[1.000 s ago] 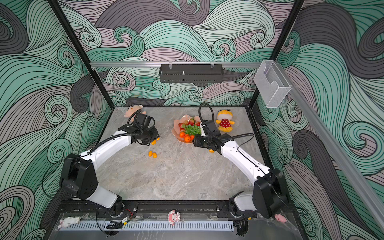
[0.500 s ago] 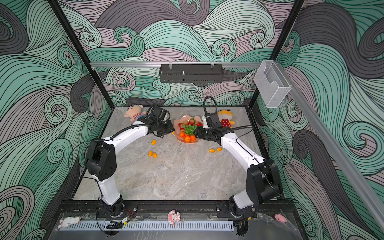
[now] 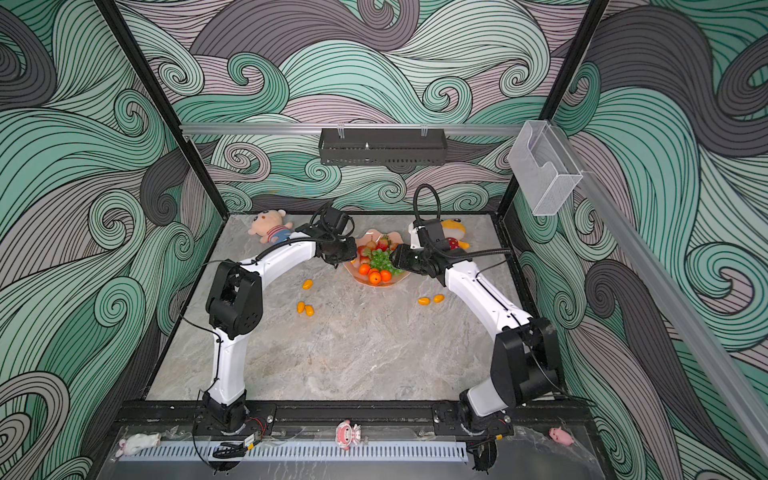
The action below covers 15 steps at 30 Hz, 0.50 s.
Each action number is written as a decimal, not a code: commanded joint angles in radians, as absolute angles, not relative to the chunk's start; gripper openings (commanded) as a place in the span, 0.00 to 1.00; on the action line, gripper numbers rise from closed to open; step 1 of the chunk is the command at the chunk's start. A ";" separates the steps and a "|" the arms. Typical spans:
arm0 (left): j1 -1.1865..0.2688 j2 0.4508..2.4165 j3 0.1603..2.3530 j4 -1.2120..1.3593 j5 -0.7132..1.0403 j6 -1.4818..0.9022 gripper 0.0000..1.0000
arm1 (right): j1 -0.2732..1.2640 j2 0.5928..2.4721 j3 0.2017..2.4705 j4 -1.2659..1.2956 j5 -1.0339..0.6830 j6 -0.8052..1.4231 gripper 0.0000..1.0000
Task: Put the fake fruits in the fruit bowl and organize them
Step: 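Drop the yellow fruit into the pink bowl with left gripper while right approaches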
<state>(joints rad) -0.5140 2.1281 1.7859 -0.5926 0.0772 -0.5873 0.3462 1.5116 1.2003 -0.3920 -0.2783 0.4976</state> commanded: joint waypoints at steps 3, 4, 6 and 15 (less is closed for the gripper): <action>-0.522 2.179 1.847 -0.656 0.054 -0.563 0.19 | 0.333 1.505 1.201 -0.386 -0.291 0.482 0.48; -0.522 2.184 1.848 -0.655 0.055 -0.563 0.20 | 0.331 1.503 1.200 -0.385 -0.293 0.481 0.48; -0.522 2.193 1.856 -0.659 0.056 -0.565 0.22 | 0.328 1.499 1.197 -0.384 -0.293 0.480 0.48; -0.525 2.188 1.858 -0.663 0.052 -0.568 0.33 | 0.319 1.488 1.192 -0.389 -0.295 0.476 0.48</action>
<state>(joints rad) -0.5175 2.1838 1.8175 -0.6346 0.0700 -0.5758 0.3256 1.5112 1.1992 -0.3920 -0.2890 0.4892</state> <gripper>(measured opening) 0.323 0.480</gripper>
